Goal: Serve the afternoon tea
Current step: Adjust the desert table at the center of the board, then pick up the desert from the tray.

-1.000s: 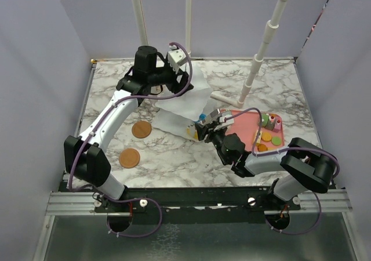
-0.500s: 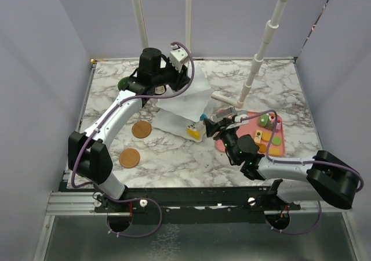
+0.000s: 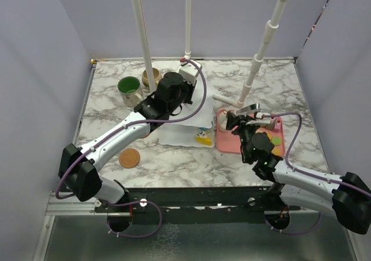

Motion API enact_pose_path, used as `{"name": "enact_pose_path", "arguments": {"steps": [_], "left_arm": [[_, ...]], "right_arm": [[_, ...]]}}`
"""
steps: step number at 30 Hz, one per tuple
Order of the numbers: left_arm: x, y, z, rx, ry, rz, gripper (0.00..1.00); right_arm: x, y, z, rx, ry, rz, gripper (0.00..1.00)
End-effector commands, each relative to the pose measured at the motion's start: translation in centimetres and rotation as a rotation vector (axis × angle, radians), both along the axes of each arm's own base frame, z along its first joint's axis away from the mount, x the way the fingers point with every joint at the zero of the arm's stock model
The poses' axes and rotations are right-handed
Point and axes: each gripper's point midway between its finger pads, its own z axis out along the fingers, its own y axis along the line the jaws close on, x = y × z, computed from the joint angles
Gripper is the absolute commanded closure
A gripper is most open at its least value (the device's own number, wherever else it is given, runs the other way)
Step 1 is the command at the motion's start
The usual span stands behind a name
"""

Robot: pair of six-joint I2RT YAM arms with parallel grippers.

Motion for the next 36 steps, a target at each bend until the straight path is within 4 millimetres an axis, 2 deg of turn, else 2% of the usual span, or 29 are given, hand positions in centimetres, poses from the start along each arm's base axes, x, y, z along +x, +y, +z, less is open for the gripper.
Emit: {"name": "enact_pose_path", "arguments": {"steps": [1,5,8,12,14,19,22,26,30,32,36], "left_arm": [[1.4,4.3,4.0,-0.124,-0.085,0.355,1.0],[1.2,5.5,3.1,-0.118,-0.062,0.436,1.0],[0.7,5.5,2.7,-0.127,-0.043,0.429,0.97],[-0.5,3.7,2.3,-0.152,-0.002,0.308,0.59],[-1.3,3.1,2.3,-0.155,0.007,0.25,0.44],[-3.3,3.1,2.1,-0.098,0.002,0.135,0.21],[-5.1,2.6,2.4,-0.057,-0.011,0.004,0.1],[-6.3,2.6,3.3,-0.013,-0.048,-0.149,0.06],[-4.9,3.8,3.6,-0.013,-0.011,-0.221,0.07],[-4.2,4.2,3.0,-0.013,0.028,-0.275,0.08],[-3.7,3.8,2.4,-0.021,0.069,-0.395,0.12]], "right_arm": [[0.5,-2.8,-1.6,-0.037,0.063,-0.11,0.43],[1.3,-3.6,-2.2,-0.041,0.082,-0.126,0.41],[2.2,-3.8,-2.7,-0.039,0.094,-0.12,0.4],[3.7,-3.7,-3.3,-0.031,0.111,-0.095,0.39],[4.4,-3.7,-3.8,-0.032,0.131,-0.081,0.39],[5.6,-3.8,-3.8,-0.041,0.118,-0.051,0.39],[6.2,-3.5,-3.6,-0.05,0.108,-0.028,0.39],[7.0,-2.6,-3.6,-0.076,0.096,0.026,0.38],[7.8,-2.2,-4.1,-0.103,0.1,0.035,0.39],[8.1,-2.3,-4.4,-0.111,0.105,0.029,0.39],[8.3,-2.5,-5.0,-0.115,0.113,0.021,0.39]]}}
